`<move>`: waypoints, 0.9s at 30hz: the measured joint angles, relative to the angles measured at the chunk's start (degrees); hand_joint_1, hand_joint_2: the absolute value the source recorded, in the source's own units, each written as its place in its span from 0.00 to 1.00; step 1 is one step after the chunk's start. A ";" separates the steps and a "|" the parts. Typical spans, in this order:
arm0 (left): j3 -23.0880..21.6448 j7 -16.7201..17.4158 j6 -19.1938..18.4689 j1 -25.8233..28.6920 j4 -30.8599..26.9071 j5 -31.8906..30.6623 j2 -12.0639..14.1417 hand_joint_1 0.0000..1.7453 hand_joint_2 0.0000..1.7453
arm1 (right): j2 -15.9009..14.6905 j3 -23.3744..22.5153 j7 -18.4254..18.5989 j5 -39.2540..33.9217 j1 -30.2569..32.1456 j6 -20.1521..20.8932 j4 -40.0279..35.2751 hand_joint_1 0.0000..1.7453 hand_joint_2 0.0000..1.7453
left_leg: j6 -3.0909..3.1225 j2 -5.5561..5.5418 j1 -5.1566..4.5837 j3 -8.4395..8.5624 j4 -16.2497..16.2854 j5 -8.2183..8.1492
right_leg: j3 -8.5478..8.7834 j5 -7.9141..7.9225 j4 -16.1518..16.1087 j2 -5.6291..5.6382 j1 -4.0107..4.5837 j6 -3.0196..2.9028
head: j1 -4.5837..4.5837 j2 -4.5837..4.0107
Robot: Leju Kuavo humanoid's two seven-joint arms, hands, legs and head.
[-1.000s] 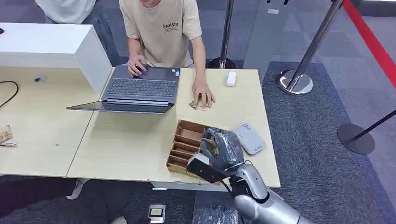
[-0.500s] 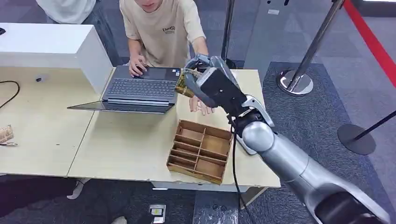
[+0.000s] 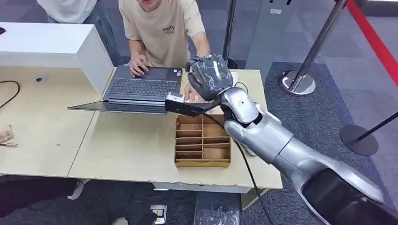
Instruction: Pass the card to the sensor for recognition and then transmit it.
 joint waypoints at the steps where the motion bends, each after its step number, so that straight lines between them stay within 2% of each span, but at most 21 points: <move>1: -0.02 0.00 0.00 0.05 0.00 -0.02 0.00 0.00 1.00 | 0.09 0.22 -0.18 -0.22 -0.03 0.16 0.53 0.85 1.00 | 0.00 0.00 0.00 0.01 0.00 0.00 | 0.00 0.00 0.00 0.01 0.00 0.00 | -0.04 0.00; 2: -0.02 0.00 0.00 0.06 0.00 -0.04 -0.02 0.00 1.00 | 0.31 0.59 -0.29 -0.83 -0.06 0.79 1.73 0.87 1.00 | 0.00 0.01 0.00 0.02 0.00 0.00 | 0.00 0.00 0.00 0.02 0.00 0.00 | -0.02 0.00; 4: -0.02 0.02 -0.02 0.05 0.00 -0.15 -0.11 0.00 1.00 | 0.48 1.11 -0.31 -1.16 -0.02 1.55 3.34 0.83 1.00 | 0.00 0.02 0.00 0.01 0.00 0.00 | 0.00 0.00 -0.01 0.02 0.00 0.00 | -0.02 0.00; 6: -0.02 0.24 -0.02 0.11 0.00 -0.33 -0.13 0.00 1.00 | 0.55 1.62 -0.33 -1.62 -0.08 1.77 4.38 0.91 1.00 | 0.00 0.02 0.00 0.02 0.00 0.00 | 0.00 0.00 -0.01 0.02 0.00 0.00 | -0.02 0.00; 7: -0.04 0.33 -0.07 0.10 0.00 -0.35 -0.13 0.00 1.00 | 0.68 1.84 -0.33 -1.95 -0.13 1.81 4.96 0.86 1.00 | 0.00 0.03 0.00 0.02 0.00 0.00 | 0.00 0.00 -0.01 0.02 0.00 0.00 | -0.02 0.00; 8: -0.04 0.35 -0.09 0.10 0.00 -0.39 -0.13 0.00 1.00 | 0.68 1.95 -0.33 -2.10 -0.12 1.86 5.33 0.86 1.00 | 0.00 0.03 0.00 0.02 0.00 0.00 | 0.00 0.00 -0.01 0.02 0.00 0.00 | -0.02 0.00; 9: -0.04 0.39 -0.11 0.12 0.00 -0.52 -0.13 0.00 1.00 | 0.68 2.03 -0.33 -2.41 -0.13 1.86 5.82 0.54 1.00 | 0.00 0.03 0.00 0.02 0.00 0.00 | 0.00 0.01 -0.01 0.02 0.00 0.00 | -0.02 0.00; 10: -0.04 0.41 -0.11 0.13 0.00 -0.52 -0.13 0.00 1.00 | 0.68 2.14 -0.33 -2.52 -0.14 1.86 6.17 0.00 1.00 | 0.00 0.03 0.00 0.02 0.00 0.00 | 0.00 0.01 -0.01 0.02 0.00 0.00 | -0.02 0.00; 19: -0.20 0.48 -0.02 0.12 0.00 -0.52 -0.13 0.00 1.00 | 0.77 2.21 -0.92 -4.29 -0.06 1.49 8.16 0.00 1.00 | 0.00 0.04 0.00 0.03 0.01 0.00 | -0.02 0.01 -0.01 0.02 0.00 0.00 | -0.02 0.00; 20: -0.20 0.48 0.02 0.12 0.00 -0.52 -0.13 0.00 1.00 | 0.74 2.10 -1.07 -5.09 0.07 0.75 8.20 0.00 1.00 | 0.00 0.04 0.00 0.03 0.01 0.00 | -0.02 0.01 -0.01 0.02 0.00 0.00 | -0.04 0.00; 25: -0.20 0.37 0.26 0.38 0.00 -0.24 -0.09 0.00 1.00 | 0.57 -1.05 -2.97 -14.37 3.30 -8.61 5.94 0.00 1.00 | 0.00 0.05 0.00 0.05 0.01 0.00 | -0.01 0.00 -0.01 0.02 0.00 0.00 | 0.00 0.00; 27: -0.18 0.33 0.39 0.65 0.00 -0.07 -0.09 0.00 1.00 | 0.37 -2.81 -3.65 -18.55 5.49 -10.18 3.99 0.00 1.00 | 0.00 0.05 0.00 0.05 0.01 0.00 | -0.01 0.00 -0.02 0.02 0.00 0.00 | -0.04 0.00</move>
